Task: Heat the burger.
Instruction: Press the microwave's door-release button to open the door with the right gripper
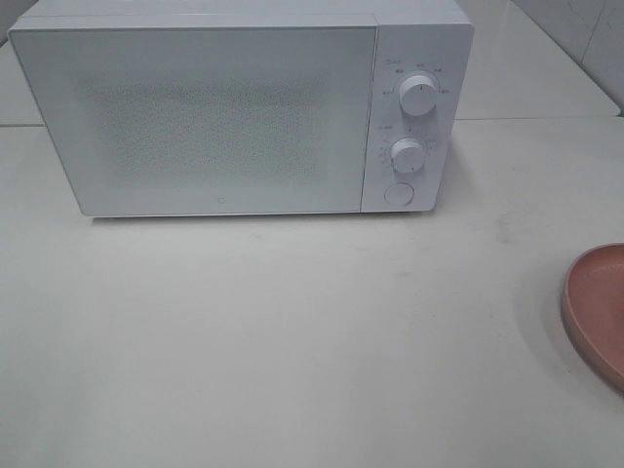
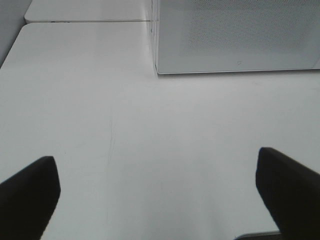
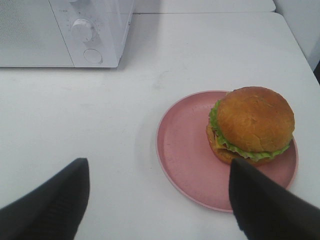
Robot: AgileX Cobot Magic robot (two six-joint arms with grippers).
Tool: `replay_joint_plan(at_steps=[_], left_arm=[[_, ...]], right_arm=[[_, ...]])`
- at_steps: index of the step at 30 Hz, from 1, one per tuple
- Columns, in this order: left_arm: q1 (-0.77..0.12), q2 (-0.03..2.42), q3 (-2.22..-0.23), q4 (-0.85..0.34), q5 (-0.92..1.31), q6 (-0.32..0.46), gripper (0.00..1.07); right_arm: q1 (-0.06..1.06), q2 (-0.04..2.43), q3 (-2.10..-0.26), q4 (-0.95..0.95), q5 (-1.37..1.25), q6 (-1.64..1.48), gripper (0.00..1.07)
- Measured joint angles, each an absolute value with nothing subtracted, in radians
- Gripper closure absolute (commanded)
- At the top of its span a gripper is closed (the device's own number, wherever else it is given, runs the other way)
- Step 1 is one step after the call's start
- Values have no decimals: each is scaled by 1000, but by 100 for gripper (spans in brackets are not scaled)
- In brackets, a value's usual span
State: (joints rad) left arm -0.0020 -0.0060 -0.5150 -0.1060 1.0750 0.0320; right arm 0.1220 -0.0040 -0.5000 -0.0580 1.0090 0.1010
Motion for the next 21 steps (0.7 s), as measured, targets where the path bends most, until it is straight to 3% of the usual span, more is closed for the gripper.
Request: replay_joint_plan(at_steps=[21], left_arm=[[-2,-6,-515,-106,1075,32,6]], right_arm=[[122,115,-511,-54,970,102,32]])
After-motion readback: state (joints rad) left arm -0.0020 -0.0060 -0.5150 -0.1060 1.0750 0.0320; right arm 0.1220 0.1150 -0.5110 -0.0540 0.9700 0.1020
